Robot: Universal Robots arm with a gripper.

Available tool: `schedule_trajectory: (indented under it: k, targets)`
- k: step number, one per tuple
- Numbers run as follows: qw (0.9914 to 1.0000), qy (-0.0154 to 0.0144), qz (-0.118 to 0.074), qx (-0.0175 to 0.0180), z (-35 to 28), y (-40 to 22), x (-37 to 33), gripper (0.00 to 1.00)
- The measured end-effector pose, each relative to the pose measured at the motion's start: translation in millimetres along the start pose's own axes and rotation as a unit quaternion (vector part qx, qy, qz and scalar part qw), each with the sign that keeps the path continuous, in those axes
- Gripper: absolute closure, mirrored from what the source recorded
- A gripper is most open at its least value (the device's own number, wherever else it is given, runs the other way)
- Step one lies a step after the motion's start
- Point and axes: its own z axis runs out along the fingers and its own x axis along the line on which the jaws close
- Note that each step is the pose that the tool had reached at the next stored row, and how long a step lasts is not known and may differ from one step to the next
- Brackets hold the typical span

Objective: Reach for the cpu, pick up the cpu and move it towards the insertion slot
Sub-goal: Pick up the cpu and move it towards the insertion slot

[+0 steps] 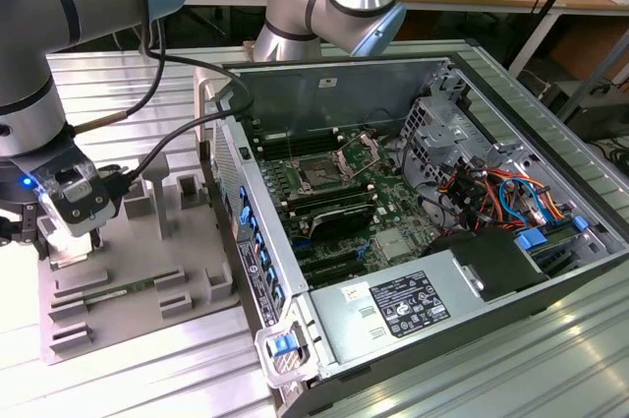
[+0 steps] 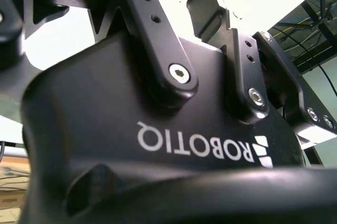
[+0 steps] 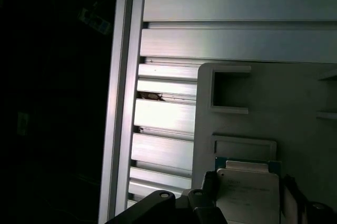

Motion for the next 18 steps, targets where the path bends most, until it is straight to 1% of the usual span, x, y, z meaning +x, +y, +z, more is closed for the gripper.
schedule_trajectory:
  k: [18]
  targets:
    - [1.00000,0.0000,0.000,0.0000,-4.3,0.0,0.1,0.45]
